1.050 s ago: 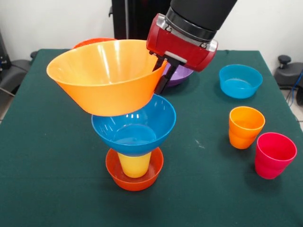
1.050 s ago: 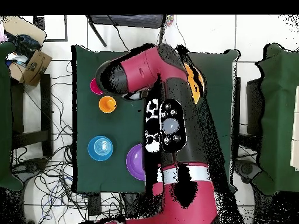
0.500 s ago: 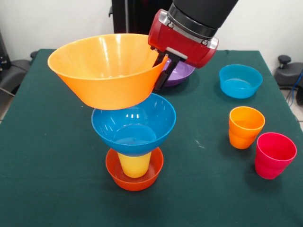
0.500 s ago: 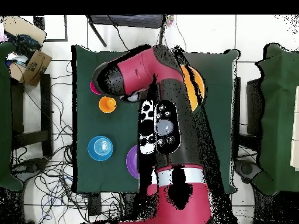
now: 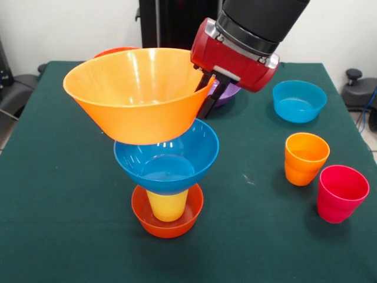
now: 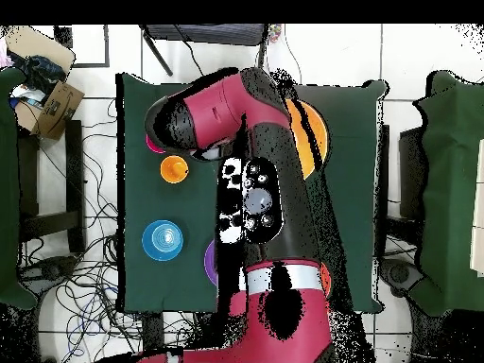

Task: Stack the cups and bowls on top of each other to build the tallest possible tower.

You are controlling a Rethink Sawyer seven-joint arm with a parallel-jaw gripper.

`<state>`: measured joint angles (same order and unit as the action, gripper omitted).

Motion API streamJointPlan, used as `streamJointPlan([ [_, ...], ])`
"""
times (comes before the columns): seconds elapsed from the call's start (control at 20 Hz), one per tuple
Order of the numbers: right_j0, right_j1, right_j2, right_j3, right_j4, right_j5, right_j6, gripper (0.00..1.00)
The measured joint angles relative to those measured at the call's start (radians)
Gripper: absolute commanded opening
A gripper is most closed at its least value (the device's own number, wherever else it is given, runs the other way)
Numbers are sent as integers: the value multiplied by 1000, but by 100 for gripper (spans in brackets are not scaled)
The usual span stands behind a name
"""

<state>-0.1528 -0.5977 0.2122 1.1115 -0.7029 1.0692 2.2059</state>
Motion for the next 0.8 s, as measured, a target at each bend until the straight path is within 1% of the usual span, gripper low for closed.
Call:
streamJointPlan([
  [0.4,10,20,-18,-41,0,5,0,0],
  [0.8,31,29,-36,-72,8,40,0,0],
])
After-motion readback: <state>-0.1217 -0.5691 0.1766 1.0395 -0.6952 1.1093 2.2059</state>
